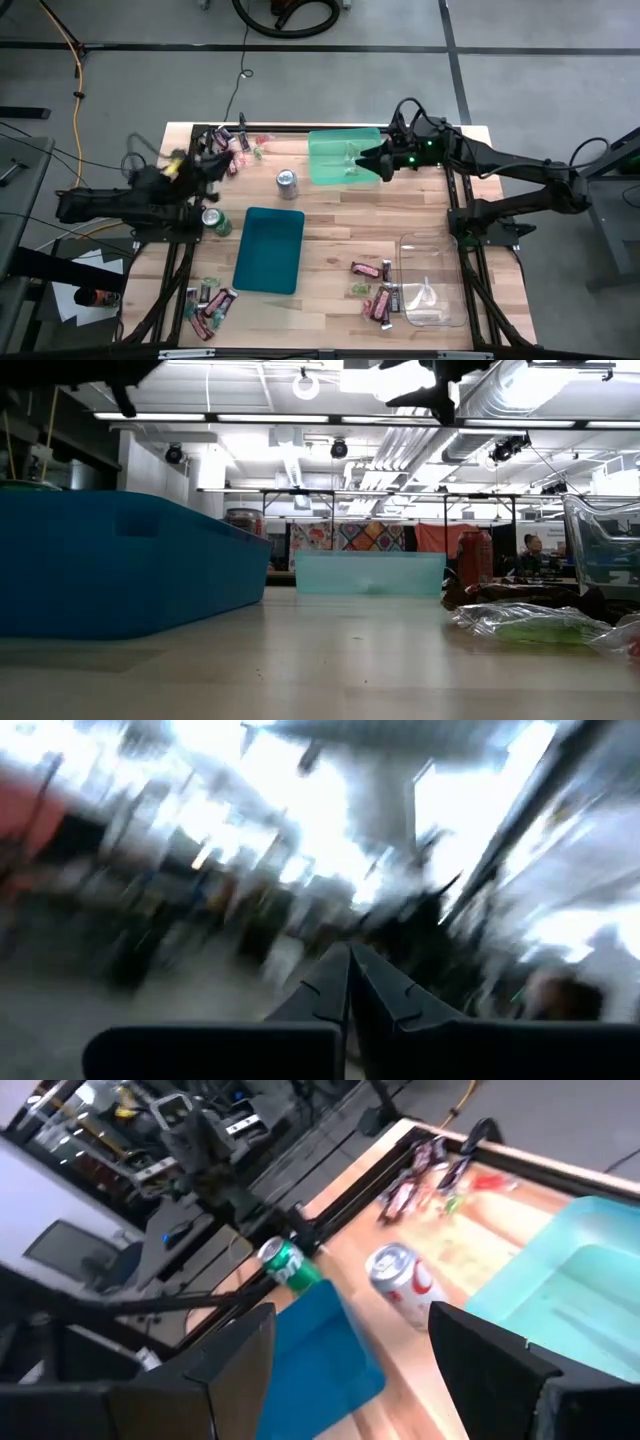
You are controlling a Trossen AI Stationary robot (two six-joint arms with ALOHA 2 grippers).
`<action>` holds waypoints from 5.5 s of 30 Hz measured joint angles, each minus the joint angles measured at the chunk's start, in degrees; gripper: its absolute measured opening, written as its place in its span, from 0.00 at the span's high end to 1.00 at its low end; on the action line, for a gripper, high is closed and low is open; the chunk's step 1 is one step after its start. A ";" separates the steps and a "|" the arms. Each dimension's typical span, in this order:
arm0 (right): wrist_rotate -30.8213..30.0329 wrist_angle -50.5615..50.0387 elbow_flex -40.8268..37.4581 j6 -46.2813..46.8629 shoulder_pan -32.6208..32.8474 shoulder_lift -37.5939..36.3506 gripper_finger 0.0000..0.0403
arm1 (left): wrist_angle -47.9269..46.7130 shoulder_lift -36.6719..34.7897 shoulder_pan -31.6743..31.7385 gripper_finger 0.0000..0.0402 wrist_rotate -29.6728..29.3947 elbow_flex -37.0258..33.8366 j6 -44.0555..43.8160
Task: Organize candy in baskets
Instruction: Put the transparent gummy into the green bin
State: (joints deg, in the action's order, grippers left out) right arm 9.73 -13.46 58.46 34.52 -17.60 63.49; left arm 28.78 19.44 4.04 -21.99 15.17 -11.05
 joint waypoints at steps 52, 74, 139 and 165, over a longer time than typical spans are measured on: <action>-3.62 -8.14 0.00 -3.51 -2.36 0.28 0.36 | -48.82 74.52 42.03 0.76 18.94 30.53 -30.24; -6.31 -4.67 0.00 -5.44 -2.67 -6.26 0.36 | -45.59 78.07 20.57 1.00 21.48 59.69 -5.66; -13.19 -4.71 0.00 -1.92 -2.67 -6.13 0.36 | -56.30 66.32 44.89 0.92 11.23 26.39 -36.49; -14.24 -0.05 0.00 -3.04 -2.67 -6.13 0.36 | -42.01 84.40 16.25 0.93 16.73 61.70 -5.98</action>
State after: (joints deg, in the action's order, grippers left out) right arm -4.51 -13.51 58.46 31.48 -20.27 57.36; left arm -13.23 103.84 20.29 -5.26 76.87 -17.03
